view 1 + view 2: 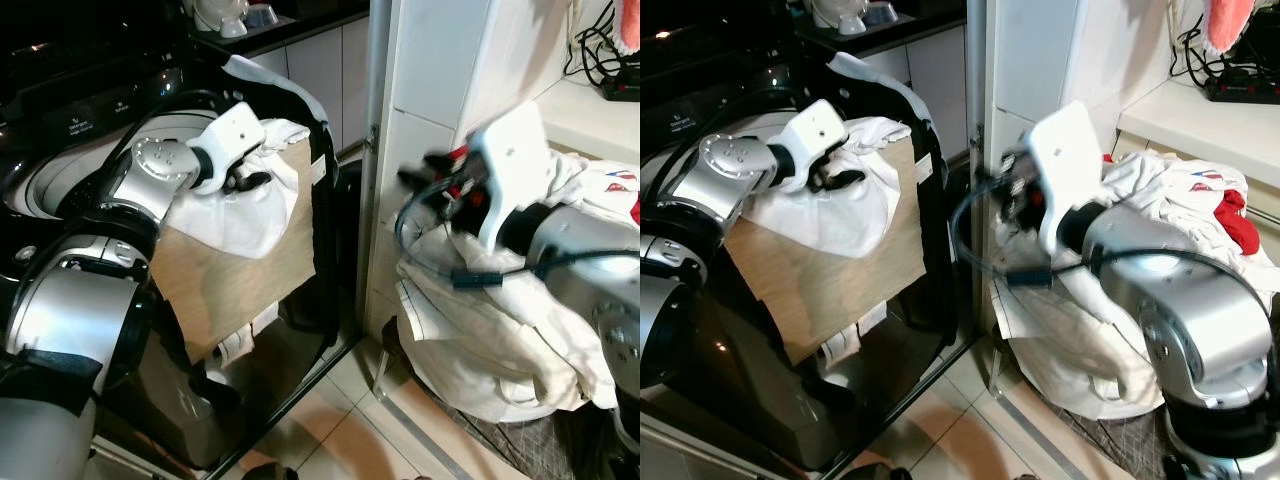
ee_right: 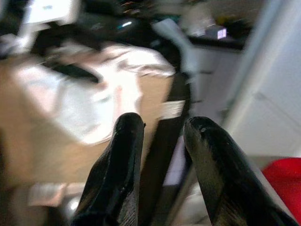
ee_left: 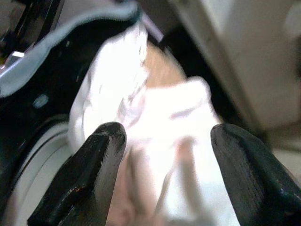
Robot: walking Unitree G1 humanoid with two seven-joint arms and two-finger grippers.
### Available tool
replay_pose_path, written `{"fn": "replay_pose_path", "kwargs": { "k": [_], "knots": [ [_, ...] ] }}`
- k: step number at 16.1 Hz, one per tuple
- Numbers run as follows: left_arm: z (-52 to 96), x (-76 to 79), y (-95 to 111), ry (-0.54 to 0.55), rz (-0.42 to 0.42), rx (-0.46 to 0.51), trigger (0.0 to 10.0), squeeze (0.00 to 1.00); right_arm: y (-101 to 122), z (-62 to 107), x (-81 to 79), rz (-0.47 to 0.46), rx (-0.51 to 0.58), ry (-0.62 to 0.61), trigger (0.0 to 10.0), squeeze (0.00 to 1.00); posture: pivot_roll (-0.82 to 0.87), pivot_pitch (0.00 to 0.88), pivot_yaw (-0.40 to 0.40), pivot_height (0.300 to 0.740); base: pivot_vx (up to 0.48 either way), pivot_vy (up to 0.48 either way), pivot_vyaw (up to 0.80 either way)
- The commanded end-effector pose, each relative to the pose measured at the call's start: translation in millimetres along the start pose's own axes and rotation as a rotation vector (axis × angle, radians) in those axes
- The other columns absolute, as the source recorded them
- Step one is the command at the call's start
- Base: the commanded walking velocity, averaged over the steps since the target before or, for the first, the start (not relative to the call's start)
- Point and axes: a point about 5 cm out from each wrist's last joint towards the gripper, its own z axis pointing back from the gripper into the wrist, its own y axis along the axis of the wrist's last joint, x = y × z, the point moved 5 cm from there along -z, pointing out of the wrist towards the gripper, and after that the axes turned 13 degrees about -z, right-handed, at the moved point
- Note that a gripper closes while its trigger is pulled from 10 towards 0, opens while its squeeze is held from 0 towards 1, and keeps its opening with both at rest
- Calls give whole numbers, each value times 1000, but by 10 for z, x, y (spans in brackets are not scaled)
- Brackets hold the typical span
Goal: Clothes washing
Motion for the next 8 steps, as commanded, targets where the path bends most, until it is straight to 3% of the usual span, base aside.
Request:
{"fn": "replay_pose_path", "kwargs": {
  "k": [1, 3, 7, 8],
  "knots": [
    [30, -21, -144, 27, -33, -74, 10000, 0, -32, -2, -97, 14, -16, 43, 10000, 0, -107, 0, 100, 740, 0, 0, 0],
    [55, -99, -265, 110, -77, -164, 10000, 0, -113, -24, -146, 16, -29, 63, 10000, 0, -107, 0, 99, 740, 0, 0, 0],
    [66, 50, -477, 55, -55, -255, 10000, 0, -250, -28, -221, 7, -70, 95, 10000, 0, -109, 0, 98, 740, 0, 0, 0],
    [59, 116, -508, 33, 17, -250, 0, 0, -264, -32, -225, 3, -72, 94, 10000, 0, -111, 0, 99, 740, 0, 0, 0]
  ]
}}
